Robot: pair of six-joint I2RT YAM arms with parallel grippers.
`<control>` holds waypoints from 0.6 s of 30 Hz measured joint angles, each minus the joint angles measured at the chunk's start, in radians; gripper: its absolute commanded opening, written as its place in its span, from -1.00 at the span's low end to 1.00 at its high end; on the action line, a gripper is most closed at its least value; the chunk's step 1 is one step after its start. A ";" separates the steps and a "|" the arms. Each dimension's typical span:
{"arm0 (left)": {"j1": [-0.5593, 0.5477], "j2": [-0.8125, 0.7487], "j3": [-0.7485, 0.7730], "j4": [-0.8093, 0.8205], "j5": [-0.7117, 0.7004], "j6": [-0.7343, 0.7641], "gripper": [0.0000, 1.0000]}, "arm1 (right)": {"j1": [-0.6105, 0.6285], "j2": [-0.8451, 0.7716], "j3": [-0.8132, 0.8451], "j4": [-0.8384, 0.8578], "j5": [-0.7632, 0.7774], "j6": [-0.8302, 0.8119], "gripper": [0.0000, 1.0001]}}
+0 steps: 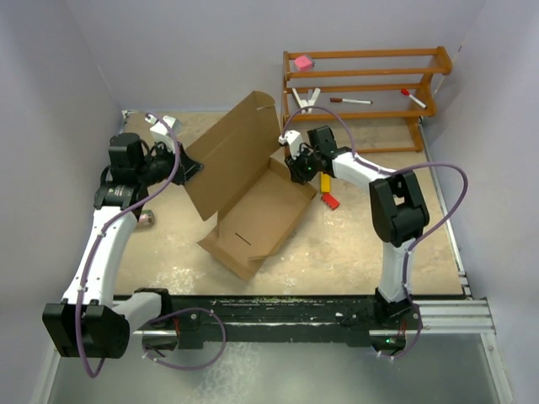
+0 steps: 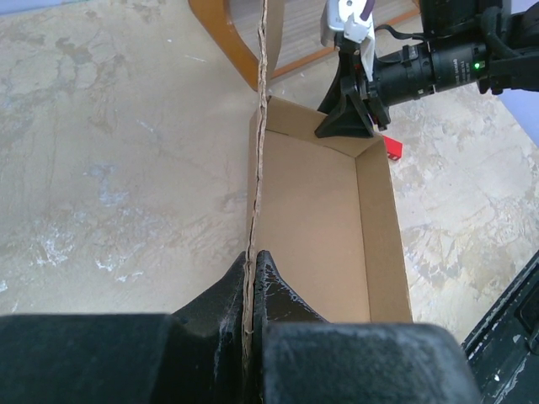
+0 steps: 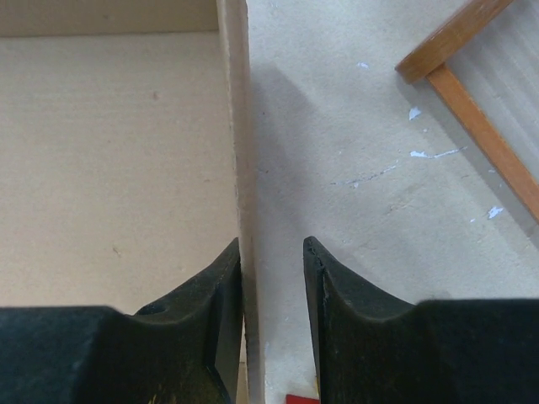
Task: Fold the paper box
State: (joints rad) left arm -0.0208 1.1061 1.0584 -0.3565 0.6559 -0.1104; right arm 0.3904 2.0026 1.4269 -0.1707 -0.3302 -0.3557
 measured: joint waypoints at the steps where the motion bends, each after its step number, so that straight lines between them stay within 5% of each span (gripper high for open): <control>1: -0.001 0.000 0.000 0.001 0.000 0.000 -0.92 | 0.000 0.005 0.000 0.000 0.002 0.000 -0.27; 6: -0.001 0.002 0.000 0.002 0.000 -0.001 -0.92 | 0.000 0.031 0.000 -0.001 0.016 0.000 -0.36; 10: -0.002 0.005 0.000 0.005 0.002 -0.002 -0.92 | 0.002 0.042 0.000 0.000 0.035 0.002 -0.88; 12: -0.002 0.007 0.000 0.005 0.003 -0.002 -0.92 | 0.005 0.042 0.000 0.003 0.051 0.001 -0.99; 18: -0.006 0.015 0.000 0.012 0.003 -0.002 -0.92 | 0.018 0.042 0.000 0.011 0.077 0.003 -0.89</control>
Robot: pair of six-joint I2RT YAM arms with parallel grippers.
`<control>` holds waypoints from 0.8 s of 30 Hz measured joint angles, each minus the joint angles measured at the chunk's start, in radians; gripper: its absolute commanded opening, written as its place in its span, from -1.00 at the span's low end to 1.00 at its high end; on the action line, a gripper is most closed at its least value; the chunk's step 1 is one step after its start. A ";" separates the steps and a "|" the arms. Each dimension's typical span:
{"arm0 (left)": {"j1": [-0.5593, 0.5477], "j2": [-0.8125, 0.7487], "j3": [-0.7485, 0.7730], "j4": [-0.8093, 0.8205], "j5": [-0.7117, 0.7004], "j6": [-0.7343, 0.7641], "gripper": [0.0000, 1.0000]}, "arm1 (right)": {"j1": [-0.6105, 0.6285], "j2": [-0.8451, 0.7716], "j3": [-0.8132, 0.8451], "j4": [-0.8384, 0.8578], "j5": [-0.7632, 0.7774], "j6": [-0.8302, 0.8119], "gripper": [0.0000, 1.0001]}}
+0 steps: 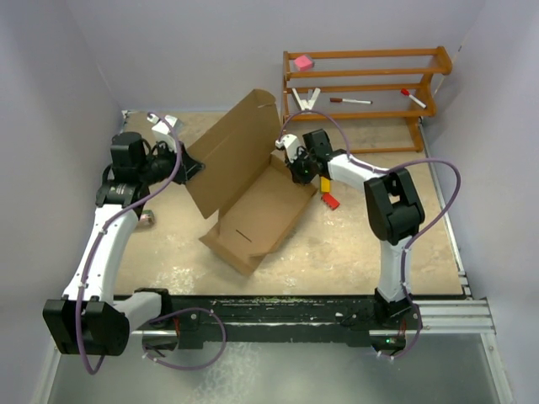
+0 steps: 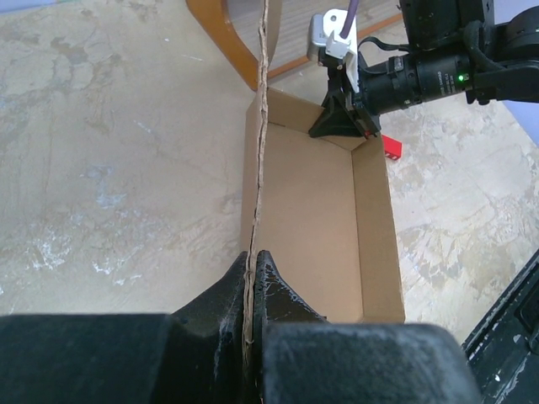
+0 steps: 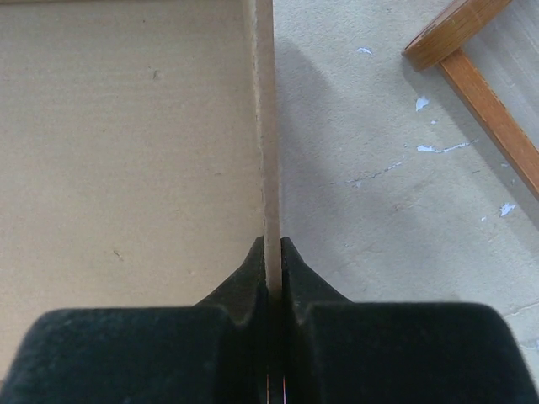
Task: Fold the paper box
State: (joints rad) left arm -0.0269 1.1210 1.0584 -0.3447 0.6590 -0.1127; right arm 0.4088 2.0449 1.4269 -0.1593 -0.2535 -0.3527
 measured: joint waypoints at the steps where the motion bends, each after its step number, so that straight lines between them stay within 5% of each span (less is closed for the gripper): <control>1: 0.000 0.002 0.000 0.001 0.000 0.000 -0.92 | 0.000 0.000 0.000 0.000 0.000 0.000 -0.80; 13: 0.000 0.008 0.017 0.010 0.001 0.004 -0.91 | -0.019 -0.039 0.002 -0.027 -0.113 0.008 0.20; 24: 0.000 -0.002 0.024 0.082 0.085 0.029 -0.92 | -0.173 -0.297 -0.010 -0.060 -0.388 -0.060 0.29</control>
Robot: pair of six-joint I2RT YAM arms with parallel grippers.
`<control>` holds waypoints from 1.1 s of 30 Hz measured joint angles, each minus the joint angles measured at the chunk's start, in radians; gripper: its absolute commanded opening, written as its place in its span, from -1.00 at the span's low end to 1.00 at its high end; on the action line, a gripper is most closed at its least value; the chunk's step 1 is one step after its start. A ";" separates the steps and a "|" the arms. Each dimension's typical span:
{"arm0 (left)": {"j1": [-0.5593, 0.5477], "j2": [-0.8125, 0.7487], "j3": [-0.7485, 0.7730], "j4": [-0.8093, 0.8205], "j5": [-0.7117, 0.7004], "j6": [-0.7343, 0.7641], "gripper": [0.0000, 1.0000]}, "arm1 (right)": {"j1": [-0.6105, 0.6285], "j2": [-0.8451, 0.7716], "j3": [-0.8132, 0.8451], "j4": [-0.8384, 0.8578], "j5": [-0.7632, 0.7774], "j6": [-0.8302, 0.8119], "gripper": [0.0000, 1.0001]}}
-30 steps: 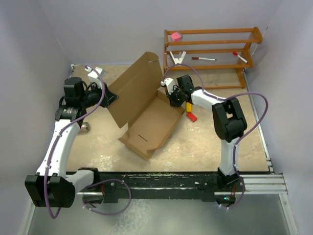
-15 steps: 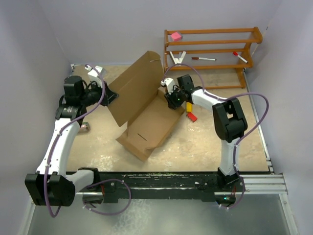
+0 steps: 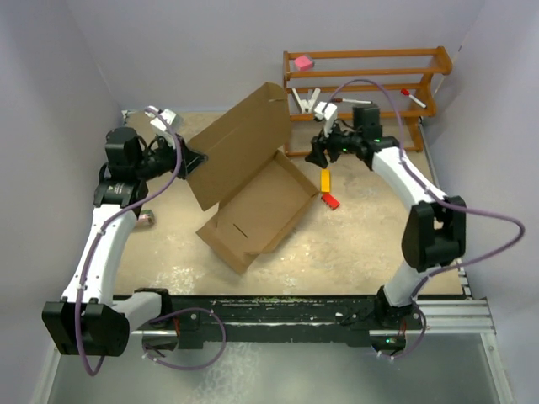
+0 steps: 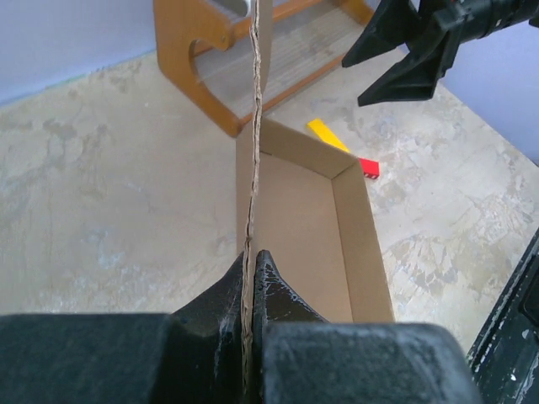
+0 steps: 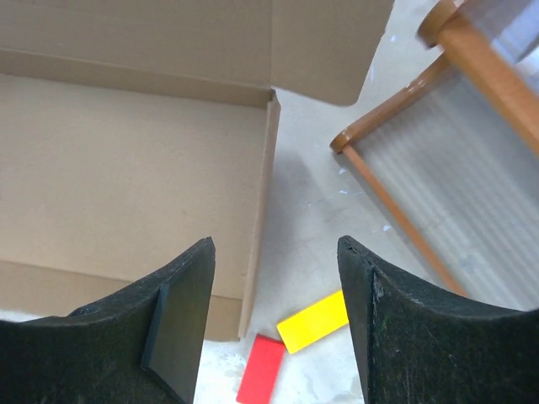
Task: Fold the paper box
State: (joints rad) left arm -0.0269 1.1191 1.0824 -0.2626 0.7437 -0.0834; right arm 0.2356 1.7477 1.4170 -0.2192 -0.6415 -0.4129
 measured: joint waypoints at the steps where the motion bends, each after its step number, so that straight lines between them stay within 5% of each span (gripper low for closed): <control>1: 0.000 0.000 0.002 0.014 0.013 0.000 -0.92 | -0.017 -0.026 -0.008 -0.001 -0.029 -0.005 0.29; 6: -0.002 0.000 0.023 0.085 0.097 -0.001 -0.92 | -0.095 -0.172 -0.068 0.045 -0.146 -0.013 0.30; 12: -0.039 0.001 0.047 0.169 0.186 0.019 -0.92 | -0.126 -0.294 -0.098 0.117 -0.246 0.016 0.58; 19: -0.070 0.021 0.064 0.240 0.280 0.044 -0.92 | -0.189 -0.315 -0.042 0.063 -0.373 0.051 0.58; 26: -0.073 0.062 0.076 0.292 0.348 0.042 -0.91 | -0.352 -0.432 -0.119 0.107 -0.507 0.078 0.87; 33: -0.090 0.089 0.077 0.356 0.399 0.016 -0.92 | -0.357 -0.440 -0.178 0.213 -0.566 0.084 0.93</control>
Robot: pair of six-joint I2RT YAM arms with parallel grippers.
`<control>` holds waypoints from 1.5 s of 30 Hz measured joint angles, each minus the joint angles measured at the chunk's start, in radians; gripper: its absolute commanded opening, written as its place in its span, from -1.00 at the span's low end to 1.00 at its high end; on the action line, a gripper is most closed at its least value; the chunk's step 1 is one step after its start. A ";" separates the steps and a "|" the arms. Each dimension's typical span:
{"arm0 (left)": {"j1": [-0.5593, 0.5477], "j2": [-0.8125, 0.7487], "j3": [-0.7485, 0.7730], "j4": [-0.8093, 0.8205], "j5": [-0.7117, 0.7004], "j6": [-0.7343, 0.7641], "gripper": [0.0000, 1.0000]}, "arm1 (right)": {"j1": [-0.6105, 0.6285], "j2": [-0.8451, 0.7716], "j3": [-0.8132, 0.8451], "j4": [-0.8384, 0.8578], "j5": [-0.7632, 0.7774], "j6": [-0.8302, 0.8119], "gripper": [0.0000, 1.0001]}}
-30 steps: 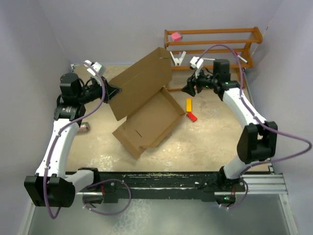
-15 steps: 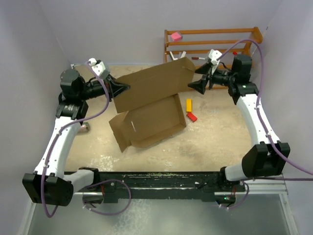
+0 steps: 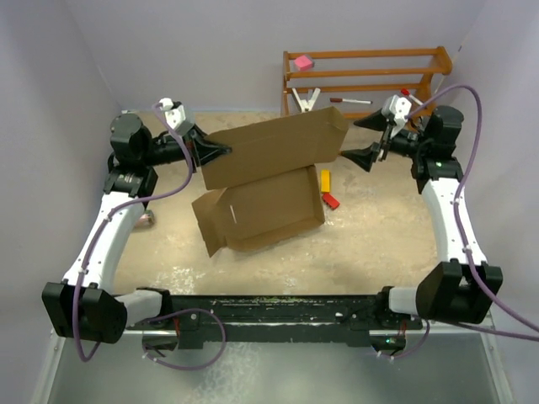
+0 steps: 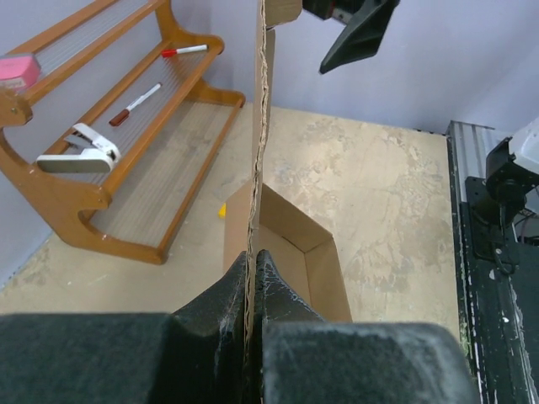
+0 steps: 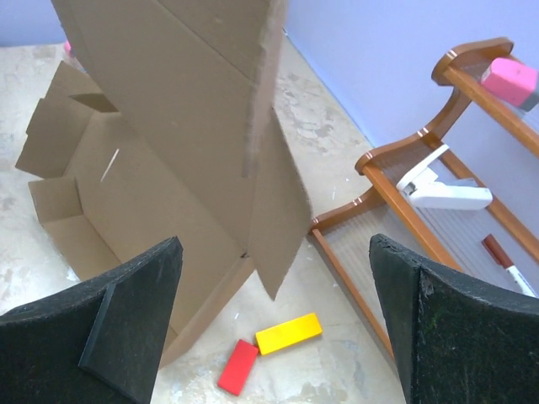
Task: Fold the paper box
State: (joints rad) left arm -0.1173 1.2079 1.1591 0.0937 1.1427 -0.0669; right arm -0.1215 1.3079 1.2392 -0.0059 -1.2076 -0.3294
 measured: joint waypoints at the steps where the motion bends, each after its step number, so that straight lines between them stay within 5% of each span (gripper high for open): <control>1: -0.002 0.001 0.000 0.005 0.005 -0.001 -0.92 | 0.003 0.011 -0.011 0.021 -0.003 0.003 0.93; 7: -0.011 0.004 0.000 0.029 0.035 -0.003 -0.92 | 0.009 0.109 -0.008 0.048 -0.017 -0.026 0.93; 17: -0.031 0.032 0.025 0.048 0.051 -0.019 -0.92 | 0.091 0.066 0.245 -0.320 0.012 -0.339 0.90; 26: -0.045 0.033 0.034 0.048 0.053 -0.019 -0.92 | 0.151 0.155 0.454 -0.525 0.053 -0.382 0.54; 45: -0.051 0.038 0.043 0.046 0.054 -0.018 -0.92 | 0.183 0.193 0.461 -0.681 0.125 -0.451 -0.28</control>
State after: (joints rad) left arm -0.1688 1.2457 1.2026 0.1394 1.1969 -0.0849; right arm 0.0612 1.5009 1.7000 -0.6868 -1.0828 -0.7807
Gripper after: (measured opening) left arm 0.046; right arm 0.418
